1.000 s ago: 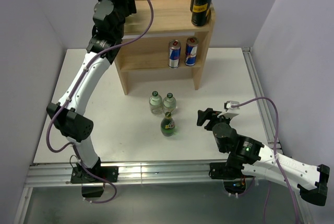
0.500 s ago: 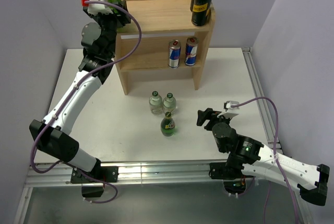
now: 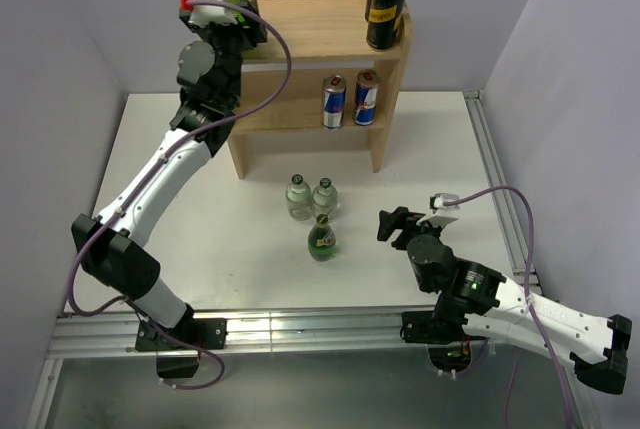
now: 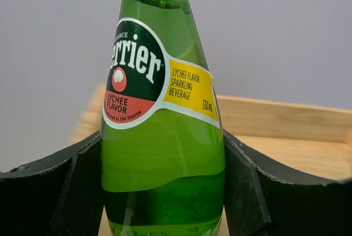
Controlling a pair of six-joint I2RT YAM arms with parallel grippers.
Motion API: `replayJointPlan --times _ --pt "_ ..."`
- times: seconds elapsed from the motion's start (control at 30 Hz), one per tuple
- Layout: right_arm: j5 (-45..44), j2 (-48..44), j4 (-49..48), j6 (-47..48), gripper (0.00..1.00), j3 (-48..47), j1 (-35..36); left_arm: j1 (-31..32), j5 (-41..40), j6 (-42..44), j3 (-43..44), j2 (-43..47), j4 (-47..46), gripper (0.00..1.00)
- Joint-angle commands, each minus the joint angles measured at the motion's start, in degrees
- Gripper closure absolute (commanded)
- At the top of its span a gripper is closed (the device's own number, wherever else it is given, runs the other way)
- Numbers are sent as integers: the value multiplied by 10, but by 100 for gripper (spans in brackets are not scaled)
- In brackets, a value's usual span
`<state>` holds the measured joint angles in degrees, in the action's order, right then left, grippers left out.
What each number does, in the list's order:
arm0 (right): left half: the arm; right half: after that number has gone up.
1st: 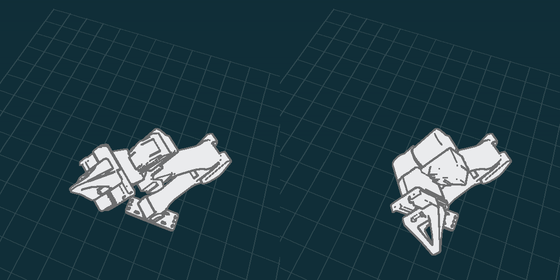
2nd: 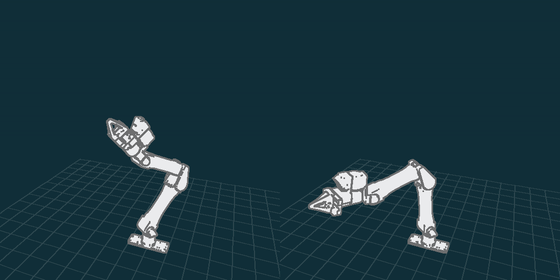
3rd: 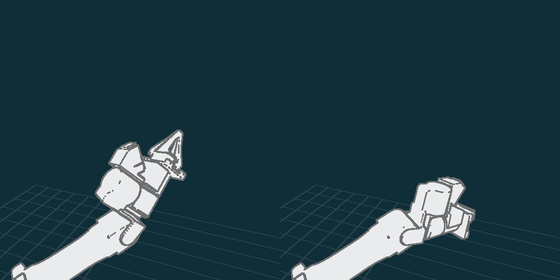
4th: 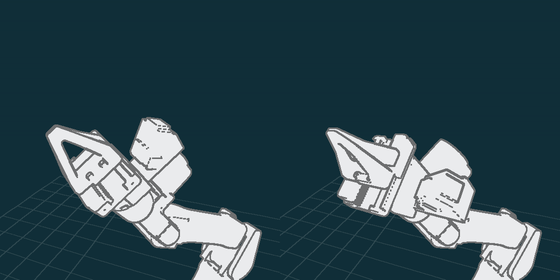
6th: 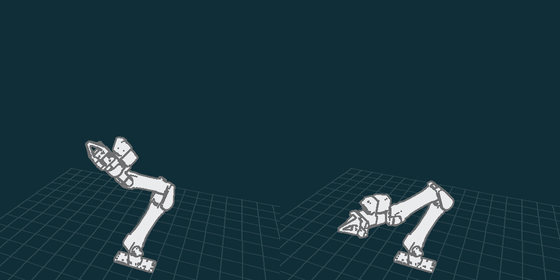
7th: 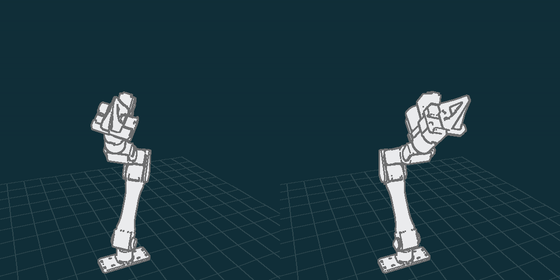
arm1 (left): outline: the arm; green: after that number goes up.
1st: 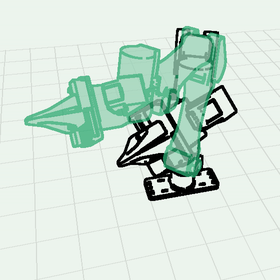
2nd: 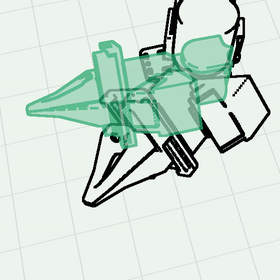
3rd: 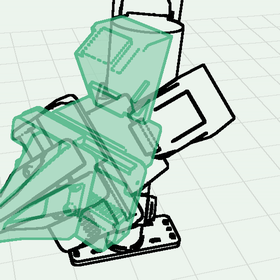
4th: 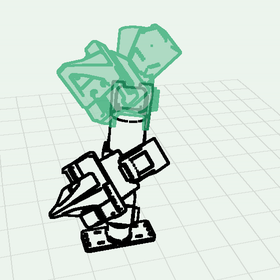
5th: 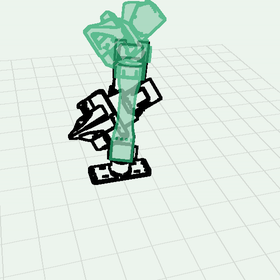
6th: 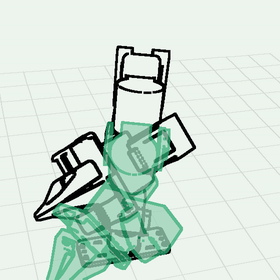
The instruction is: Place and organize the beverage onto the shelf
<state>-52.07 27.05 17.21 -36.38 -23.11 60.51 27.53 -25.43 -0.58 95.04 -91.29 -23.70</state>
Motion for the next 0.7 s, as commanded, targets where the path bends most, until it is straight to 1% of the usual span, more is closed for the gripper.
replayJointPlan --times 0.0,0.1,0.2,0.23,0.27,0.4,0.67 --pt "-24 -9 -10 -6 18 4 2 36 16 -16 26 -49 44 99" --pt "-23 -14 -11 -5 18 6 2 50 4 -1 54 -62 49 100" --pt "-22 -19 -12 -5 18 8 2 60 -6 0 66 -69 45 99" --pt "-22 -21 -11 -4 18 9 2 63 -10 20 67 -70 44 99" --pt "-22 -23 -11 -4 18 9 2 63 -13 20 67 -72 43 99" --pt "-21 -26 -12 -4 18 11 2 65 -29 26 44 -69 28 99" --pt "-19 -27 -14 -4 18 11 2 65 -72 68 -36 -64 -49 100"
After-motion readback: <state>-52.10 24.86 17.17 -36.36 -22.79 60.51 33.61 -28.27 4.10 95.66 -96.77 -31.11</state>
